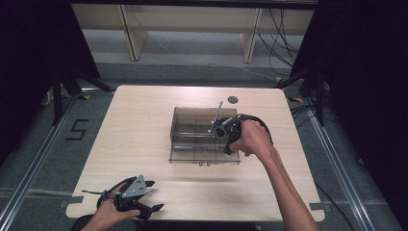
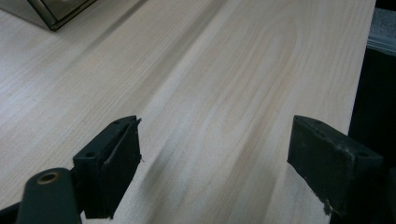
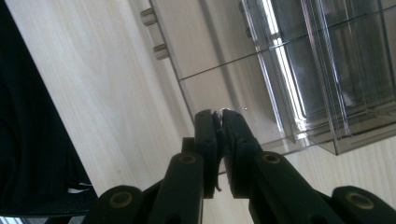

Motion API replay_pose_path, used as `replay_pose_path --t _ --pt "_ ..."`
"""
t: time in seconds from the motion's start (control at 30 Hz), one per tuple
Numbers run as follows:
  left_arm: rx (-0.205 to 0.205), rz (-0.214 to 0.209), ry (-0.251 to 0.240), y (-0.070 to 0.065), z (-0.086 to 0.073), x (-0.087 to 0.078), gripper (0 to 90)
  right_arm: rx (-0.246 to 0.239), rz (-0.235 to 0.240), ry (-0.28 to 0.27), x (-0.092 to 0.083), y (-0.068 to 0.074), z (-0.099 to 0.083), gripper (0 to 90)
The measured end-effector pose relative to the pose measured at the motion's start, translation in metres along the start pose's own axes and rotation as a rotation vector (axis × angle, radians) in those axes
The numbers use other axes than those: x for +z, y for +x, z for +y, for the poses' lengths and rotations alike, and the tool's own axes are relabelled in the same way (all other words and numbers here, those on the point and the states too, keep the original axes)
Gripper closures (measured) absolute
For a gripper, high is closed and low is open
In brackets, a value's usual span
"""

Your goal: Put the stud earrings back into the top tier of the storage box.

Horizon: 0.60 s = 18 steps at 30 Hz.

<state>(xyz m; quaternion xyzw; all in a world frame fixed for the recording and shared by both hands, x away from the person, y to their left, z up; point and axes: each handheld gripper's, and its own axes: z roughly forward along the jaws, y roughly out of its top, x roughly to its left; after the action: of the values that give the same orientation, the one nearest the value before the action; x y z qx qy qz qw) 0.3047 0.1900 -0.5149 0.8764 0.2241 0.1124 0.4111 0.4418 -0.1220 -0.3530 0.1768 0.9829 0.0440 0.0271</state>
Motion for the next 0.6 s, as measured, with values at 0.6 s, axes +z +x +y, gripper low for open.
replay_pose_path --t 0.6 --pt "0.004 0.004 0.001 0.0 0.0 -0.001 16.5 0.041 0.025 0.06 0.035 -0.02 0.015 85.3"
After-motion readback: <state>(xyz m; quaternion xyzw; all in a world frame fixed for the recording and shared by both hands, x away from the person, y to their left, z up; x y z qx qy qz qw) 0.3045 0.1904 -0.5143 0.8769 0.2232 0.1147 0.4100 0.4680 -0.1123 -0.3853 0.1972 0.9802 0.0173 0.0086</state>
